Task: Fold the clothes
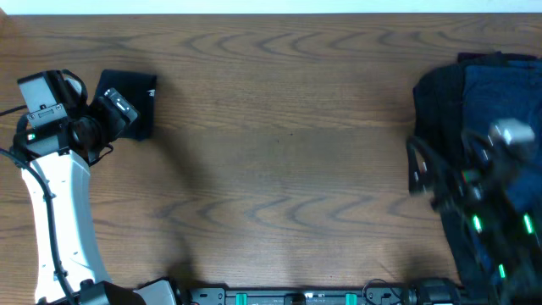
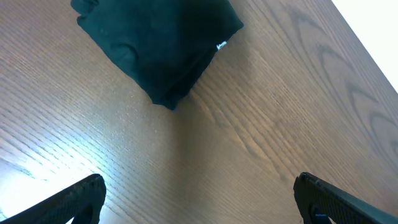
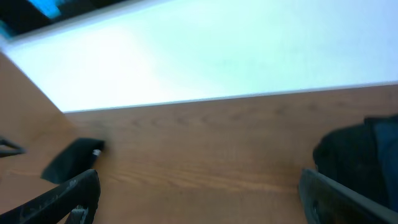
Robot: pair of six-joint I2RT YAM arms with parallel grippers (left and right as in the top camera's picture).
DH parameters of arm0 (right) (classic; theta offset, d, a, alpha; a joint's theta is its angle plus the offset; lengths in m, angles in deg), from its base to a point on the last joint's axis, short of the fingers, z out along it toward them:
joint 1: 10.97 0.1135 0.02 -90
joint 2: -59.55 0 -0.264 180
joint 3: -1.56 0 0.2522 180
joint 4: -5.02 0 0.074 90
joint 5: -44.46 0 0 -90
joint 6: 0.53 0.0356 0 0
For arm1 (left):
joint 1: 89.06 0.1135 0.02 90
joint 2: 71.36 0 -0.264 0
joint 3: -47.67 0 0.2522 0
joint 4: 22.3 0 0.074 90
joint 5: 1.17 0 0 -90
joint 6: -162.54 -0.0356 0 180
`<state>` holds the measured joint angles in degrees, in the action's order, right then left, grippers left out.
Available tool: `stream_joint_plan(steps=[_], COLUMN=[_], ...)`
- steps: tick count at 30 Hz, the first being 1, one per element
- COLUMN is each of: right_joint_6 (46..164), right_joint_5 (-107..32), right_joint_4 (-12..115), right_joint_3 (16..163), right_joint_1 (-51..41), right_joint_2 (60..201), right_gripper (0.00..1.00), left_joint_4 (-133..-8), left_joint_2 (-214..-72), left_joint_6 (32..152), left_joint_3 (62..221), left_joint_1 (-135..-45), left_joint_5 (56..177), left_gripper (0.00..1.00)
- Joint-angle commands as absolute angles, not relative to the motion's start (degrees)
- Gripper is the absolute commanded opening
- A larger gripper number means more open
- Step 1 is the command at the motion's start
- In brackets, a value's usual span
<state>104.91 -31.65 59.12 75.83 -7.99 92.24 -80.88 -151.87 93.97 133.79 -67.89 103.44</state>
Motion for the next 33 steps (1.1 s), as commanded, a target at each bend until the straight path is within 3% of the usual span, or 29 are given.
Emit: stream_joint_plan(steps=[1, 8, 17, 33], right_joint_6=[104.4, 104.3, 103.5, 103.5], right_joint_5=[-31.8, -31.9, -31.9, -36.4], right_joint_4=[62.4, 70.0, 69.6, 42.9], right_joint_3=[76.0, 74.4, 64.4, 38.0], right_joint_1=[-7.2, -7.2, -6.4, -5.5], right_joint_2=[85.0, 72.0, 64.3, 59.9], right_gripper=[0.99, 0.99, 0.99, 0.99], left_joint_4=[-81.0, -81.0, -81.0, -81.0], left_joint_2=[-152.2, -152.2, -152.2, -152.2], left_joint_6=[94.3, 94.3, 94.3, 94.3], left_joint_3=[133.9, 133.9, 133.9, 133.9], left_joint_1=[-67.9, -67.9, -67.9, -67.9], left_joint_5=[103.3, 103.3, 103.3, 103.3], left_gripper=[0.98, 0.98, 0.98, 0.98])
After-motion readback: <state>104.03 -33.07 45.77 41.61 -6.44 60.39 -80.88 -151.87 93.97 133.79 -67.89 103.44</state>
